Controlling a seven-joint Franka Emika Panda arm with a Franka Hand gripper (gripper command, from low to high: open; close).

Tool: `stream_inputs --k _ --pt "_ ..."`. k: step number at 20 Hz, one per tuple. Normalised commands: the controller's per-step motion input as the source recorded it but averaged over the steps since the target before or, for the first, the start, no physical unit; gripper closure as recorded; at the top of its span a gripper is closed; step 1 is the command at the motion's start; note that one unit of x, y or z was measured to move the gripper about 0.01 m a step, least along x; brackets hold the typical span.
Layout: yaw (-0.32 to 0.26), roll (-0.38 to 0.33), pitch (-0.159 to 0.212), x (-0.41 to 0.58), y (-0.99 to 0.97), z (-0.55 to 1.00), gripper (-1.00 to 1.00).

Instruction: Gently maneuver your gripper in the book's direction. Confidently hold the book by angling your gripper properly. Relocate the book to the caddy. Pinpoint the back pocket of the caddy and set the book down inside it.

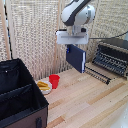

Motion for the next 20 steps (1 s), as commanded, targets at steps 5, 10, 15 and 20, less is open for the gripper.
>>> stream_inputs --k 5,10,15,20 --pt "-0.286 0.043 -0.034 -0.037 0.06 0.81 1.0" --pt "-0.313 0.043 -0.038 -0.055 0.02 0.74 1.0" --pt "-0.287 0.094 -0.003 -0.029 0.11 0.46 1.0" --pt "-0.242 0.043 0.0 -0.003 0.42 0.14 1.0"
